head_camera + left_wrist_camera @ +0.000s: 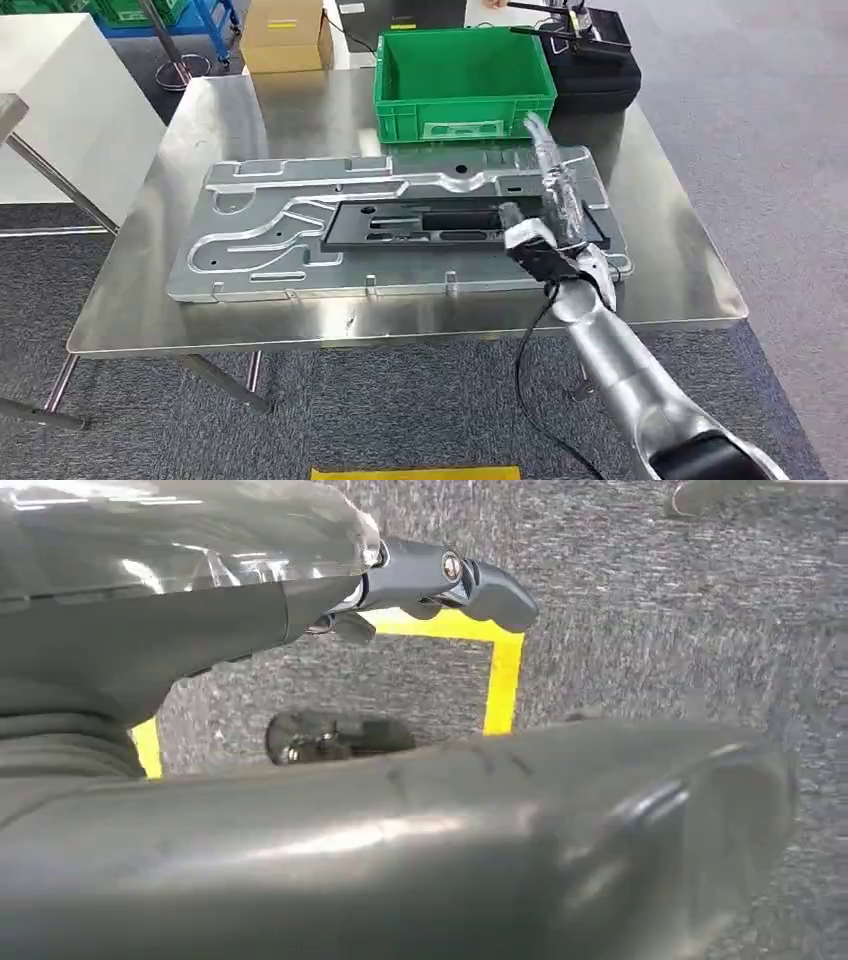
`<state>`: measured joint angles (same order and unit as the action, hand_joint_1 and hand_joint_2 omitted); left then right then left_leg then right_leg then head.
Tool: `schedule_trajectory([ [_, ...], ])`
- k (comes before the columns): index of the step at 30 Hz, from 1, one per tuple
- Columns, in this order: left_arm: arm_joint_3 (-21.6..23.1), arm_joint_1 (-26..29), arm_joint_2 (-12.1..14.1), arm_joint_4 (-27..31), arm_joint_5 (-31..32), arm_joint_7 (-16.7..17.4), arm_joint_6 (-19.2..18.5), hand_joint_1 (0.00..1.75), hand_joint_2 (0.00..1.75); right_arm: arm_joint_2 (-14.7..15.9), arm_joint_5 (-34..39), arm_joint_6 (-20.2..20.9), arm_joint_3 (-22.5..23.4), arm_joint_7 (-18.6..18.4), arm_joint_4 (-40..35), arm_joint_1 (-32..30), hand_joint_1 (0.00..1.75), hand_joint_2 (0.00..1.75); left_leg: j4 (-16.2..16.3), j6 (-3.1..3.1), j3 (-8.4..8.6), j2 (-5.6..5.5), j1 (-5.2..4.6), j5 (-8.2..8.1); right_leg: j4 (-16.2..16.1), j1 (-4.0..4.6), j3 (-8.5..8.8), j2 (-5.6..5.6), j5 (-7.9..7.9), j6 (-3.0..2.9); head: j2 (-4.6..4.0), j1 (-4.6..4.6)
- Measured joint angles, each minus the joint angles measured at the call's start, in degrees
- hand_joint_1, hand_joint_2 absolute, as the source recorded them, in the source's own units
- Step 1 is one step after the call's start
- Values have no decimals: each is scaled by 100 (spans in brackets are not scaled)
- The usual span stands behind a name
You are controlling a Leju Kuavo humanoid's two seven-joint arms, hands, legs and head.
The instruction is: Take the parts from the cabinet and place them on the table.
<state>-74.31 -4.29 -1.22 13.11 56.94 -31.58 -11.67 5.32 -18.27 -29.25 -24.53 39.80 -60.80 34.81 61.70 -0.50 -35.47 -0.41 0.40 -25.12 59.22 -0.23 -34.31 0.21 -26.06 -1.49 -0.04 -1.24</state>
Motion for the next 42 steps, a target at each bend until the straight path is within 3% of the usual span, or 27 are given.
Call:
schedule_trajectory([
  [1,-22,9,4,0,-56,-39,-72,0,0,147,200,-205,91,22,-739,-376,0,0,-256,51,182,-10,-23,-46,-8,14,10,-27,-19,26,0,6],
  [5,-164,160,-52,0,-225,-183,-293,0,0,608,681,-714,1252,59,-2964,-2228,0,0,-398,125,274,-74,-52,-77,-78,10,127,-112,-56,157,0,6],
  [6,-184,205,-88,0,-238,-204,-315,0,0,677,796,-701,1563,46,-3245,-2616,0,0,-511,160,351,-58,21,-24,-62,11,162,-101,-122,198,0,4],
  [7,-214,228,-129,0,-249,-245,-344,0,0,747,887,-663,2021,55,-3568,-2971,0,0,-558,185,380,-54,3,-13,123,1,100,-50,-268,223,0,15],
  [10,-287,240,-186,0,-295,-348,-396,0,0,777,950,-372,3099,50,-3668,-3877,0,0,-555,211,362,-31,-1,2,1349,-22,-489,-19,-912,293,0,19],
  [11,-304,238,-201,0,-299,-354,-403,0,0,757,795,-164,3451,35,-3578,-4157,0,0,-541,213,348,-37,-7,6,1581,-38,-602,-19,-971,312,0,22],
  [12,-319,246,-225,0,-299,-354,-403,0,0,715,555,-29,3746,39,-3475,-4332,0,0,-519,214,330,-36,-10,6,1547,-51,-586,-19,-899,327,0,19],
  [13,-335,256,-247,0,-286,-354,-409,0,0,639,192,115,4105,-18,-3306,-4428,0,0,-490,209,306,-29,-10,2,1226,-63,-421,-22,-691,337,0,22],
  [15,-354,246,-286,0,-262,-352,-418,0,0,433,-622,370,4946,-280,-2808,-4552,0,0,-427,191,263,-19,-9,-10,187,-95,162,-42,-245,342,0,22],
  [16,-363,234,-291,0,-236,-348,-427,0,0,329,-942,453,5358,-195,-2518,-4594,0,0,-393,174,240,-26,-25,-16,-67,-95,282,-47,-264,301,0,17],
  [19,-367,234,-302,0,-203,-332,-429,0,0,88,-2015,237,6290,-42,-1546,-4543,0,0,-381,82,232,-48,-38,1,-55,-44,246,-22,-162,216,0,22],
  [21,-376,241,-295,0,-175,-313,-422,0,0,-102,-2866,-78,6869,-160,-632,-4445,0,0,-343,12,216,-54,-36,-3,-116,-89,212,-50,-77,104,0,24],
  [23,-383,240,-302,0,-168,-315,-407,0,0,-238,-3611,-222,7367,-377,293,-4268,0,0,81,-44,65,-10,-23,-508,-116,-86,128,-52,-5,15,0,-5],
  [25,-385,224,-302,0,-166,-348,-407,0,0,-366,-4141,-239,7719,-737,1092,-4200,0,0,962,-83,-198,-1,-13,-1078,-106,-76,10,-59,70,17,0,-7],
  [26,-387,230,-302,0,-148,-365,-407,0,0,-408,-4399,-227,7820,-1049,1497,-4131,0,0,1264,-92,-250,2,-13,-1226,-97,-72,-55,-58,114,14,0,-7],
  [27,-387,239,-302,0,-124,-381,-407,0,0,-432,-4635,-196,7898,-1389,1916,-4044,0,0,1299,-86,-167,2,-14,-1233,-87,-63,-126,-52,162,14,0,-9],
  [28,-387,248,-302,0,-109,-394,-407,0,0,-467,-4823,-108,7954,-1642,2259,-3994,0,0,1047,-65,46,2,-18,-1127,-73,-56,-180,-47,198,17,0,-9],
  [30,-387,248,-302,0,-52,-411,-420,0,0,-537,-5234,238,7972,-2252,2932,-3887,0,0,-77,18,814,2,-41,-751,-62,-33,-274,-33,281,25,0,-7],
  [31,-385,236,-293,0,-39,-431,-427,0,0,-580,-5357,350,7974,-2457,3255,-3819,0,0,-612,90,1183,3,-80,-698,-53,-41,-278,-37,330,34,0,-9],
  [35,-380,235,-297,0,70,-381,-429,0,0,-761,-5486,1295,8004,-3250,4044,-3641,0,0,-677,194,1114,18,-156,-557,-149,-90,-258,-35,528,189,0,-37],
  [36,-376,250,-299,0,79,-350,-433,0,0,-775,-5519,1545,8009,-3472,4162,-3623,0,0,-769,239,1099,18,-121,-430,-192,-63,-270,-29,588,230,0,-31],
  [37,-372,231,-312,-2,94,-324,-446,0,0,-797,-5545,1879,8017,-3738,4290,-3590,0,0,-815,230,1048,72,-88,-321,-106,-90,-305,-27,406,240,0,-33],
  [38,-365,230,-317,-2,116,-280,-449,0,0,-816,-5574,2163,8022,-3946,4390,-3558,0,0,-821,284,954,64,-88,-247,133,-83,-380,-24,-8,249,0,-18],
  [39,-363,237,-317,-2,138,-243,-446,0,0,-825,-5618,2303,8026,-4059,4468,-3540,0,0,-815,282,867,67,-88,-184,518,-89,-469,-24,-408,270,0,-5],
  [40,-363,246,-319,-2,147,-223,-444,0,0,-827,-5646,2382,8026,-4100,4509,-3525,0,0,-807,279,789,77,-90,-129,895,-95,-548,-23,-673,290,0,-5],
  [41,-363,248,-330,-2,164,-177,-422,0,0,-830,-5677,2500,8026,-4170,4568,-3501,0,0,-785,269,676,97,-90,-62,1332,-97,-617,-25,-868,317,0,-7],
  [42,-361,246,-332,-4,186,-142,-407,0,0,-832,-5696,2580,8026,-4199,4612,-3485,0,0,-746,254,584,106,-87,-4,1571,-105,-601,-25,-829,335,0,-5],
])
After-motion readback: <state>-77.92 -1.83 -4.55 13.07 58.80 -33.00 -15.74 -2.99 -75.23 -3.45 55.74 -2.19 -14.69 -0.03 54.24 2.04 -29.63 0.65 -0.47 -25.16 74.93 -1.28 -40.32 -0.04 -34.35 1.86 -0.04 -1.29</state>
